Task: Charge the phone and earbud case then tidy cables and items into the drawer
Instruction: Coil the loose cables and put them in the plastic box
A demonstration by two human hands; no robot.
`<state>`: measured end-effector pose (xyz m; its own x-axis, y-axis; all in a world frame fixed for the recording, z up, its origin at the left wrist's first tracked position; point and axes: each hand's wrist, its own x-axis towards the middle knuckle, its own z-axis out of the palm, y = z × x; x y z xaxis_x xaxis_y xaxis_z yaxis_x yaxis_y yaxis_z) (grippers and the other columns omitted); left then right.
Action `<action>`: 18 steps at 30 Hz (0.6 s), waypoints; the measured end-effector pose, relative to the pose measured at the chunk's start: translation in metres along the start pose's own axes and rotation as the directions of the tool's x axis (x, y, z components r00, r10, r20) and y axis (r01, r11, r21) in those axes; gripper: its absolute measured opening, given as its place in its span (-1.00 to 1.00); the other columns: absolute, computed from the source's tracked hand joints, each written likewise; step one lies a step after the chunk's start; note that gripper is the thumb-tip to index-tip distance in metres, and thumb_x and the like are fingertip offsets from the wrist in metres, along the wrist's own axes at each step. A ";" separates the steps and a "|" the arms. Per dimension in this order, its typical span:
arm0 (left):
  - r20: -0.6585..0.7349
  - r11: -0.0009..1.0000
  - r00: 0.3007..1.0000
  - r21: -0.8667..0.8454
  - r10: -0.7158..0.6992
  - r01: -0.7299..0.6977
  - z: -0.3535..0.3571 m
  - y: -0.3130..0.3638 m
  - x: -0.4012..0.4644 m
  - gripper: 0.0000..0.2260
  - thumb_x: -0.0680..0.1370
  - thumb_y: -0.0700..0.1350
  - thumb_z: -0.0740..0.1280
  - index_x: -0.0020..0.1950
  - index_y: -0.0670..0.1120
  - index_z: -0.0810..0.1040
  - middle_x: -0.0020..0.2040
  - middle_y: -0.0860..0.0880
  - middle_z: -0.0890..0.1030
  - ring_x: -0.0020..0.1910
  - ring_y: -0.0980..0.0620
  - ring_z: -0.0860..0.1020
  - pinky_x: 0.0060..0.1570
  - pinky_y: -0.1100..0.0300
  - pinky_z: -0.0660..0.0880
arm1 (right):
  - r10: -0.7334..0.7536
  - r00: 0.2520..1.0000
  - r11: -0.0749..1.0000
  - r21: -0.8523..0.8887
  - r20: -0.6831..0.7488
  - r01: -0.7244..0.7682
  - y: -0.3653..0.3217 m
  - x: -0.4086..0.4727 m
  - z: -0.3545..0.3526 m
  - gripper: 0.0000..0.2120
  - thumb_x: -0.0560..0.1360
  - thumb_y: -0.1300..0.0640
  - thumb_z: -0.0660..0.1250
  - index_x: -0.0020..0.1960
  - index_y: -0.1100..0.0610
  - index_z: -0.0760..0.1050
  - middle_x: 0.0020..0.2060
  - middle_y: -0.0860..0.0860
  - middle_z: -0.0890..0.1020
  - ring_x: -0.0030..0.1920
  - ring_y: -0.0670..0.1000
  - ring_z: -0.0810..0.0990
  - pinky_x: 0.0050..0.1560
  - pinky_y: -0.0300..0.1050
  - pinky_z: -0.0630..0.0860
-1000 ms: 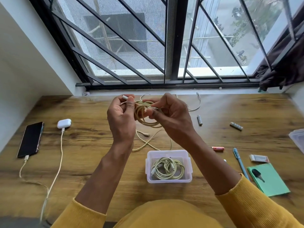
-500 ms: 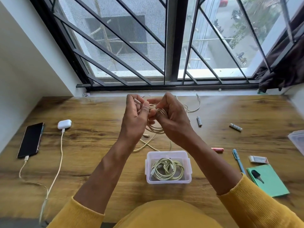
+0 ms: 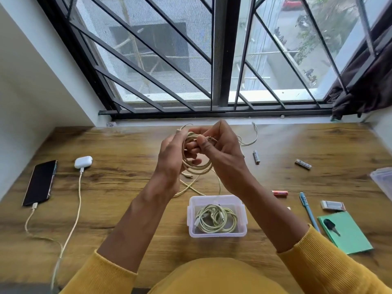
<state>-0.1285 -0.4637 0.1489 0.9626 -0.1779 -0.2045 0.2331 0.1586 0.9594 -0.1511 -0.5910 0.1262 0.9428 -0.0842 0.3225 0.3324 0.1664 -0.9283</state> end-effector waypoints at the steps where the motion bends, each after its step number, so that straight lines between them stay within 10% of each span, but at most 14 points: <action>1: -0.014 1.000 1.000 -0.006 0.010 -0.010 0.000 0.001 0.000 -0.66 0.77 -0.01 0.17 0.08 -0.05 0.73 -0.19 -0.09 0.64 -0.30 0.07 0.55 -0.25 0.08 0.58 | 0.005 1.000 1.000 0.007 0.002 -0.005 -0.001 -0.001 0.000 -0.87 0.60 0.26 0.33 0.01 0.20 0.36 0.16 0.31 0.64 -0.06 0.20 0.70 0.00 0.09 0.66; 8: -0.212 0.991 0.969 -0.015 0.124 -0.130 -0.006 0.000 0.007 -0.74 0.78 -0.05 0.17 -0.07 -0.09 0.44 -0.36 -0.02 0.42 -0.49 0.11 0.36 -0.55 0.25 0.34 | 0.008 1.000 0.999 -0.034 0.006 -0.008 -0.001 -0.003 0.000 -0.84 0.57 0.23 0.40 -0.04 0.20 0.42 0.07 0.19 0.60 -0.04 0.23 0.68 0.09 0.46 0.62; 18: -0.241 0.899 0.879 0.268 0.411 -0.347 -0.010 -0.010 0.010 -0.78 0.79 0.00 0.13 0.06 -0.11 0.38 -0.39 -0.05 0.49 -0.55 0.06 0.40 -0.57 0.22 0.36 | 0.039 0.995 0.998 -0.047 -0.093 -0.044 -0.007 0.000 0.003 -0.83 0.53 0.42 0.46 0.05 0.34 0.51 0.01 0.33 0.67 -0.11 0.22 0.75 -0.09 0.06 0.72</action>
<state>-0.1197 -0.4574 0.1349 0.9753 0.1433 0.1681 -0.1615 -0.0564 0.9853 -0.1535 -0.5896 0.1327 0.9487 -0.1689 0.2674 0.2895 0.1231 -0.9492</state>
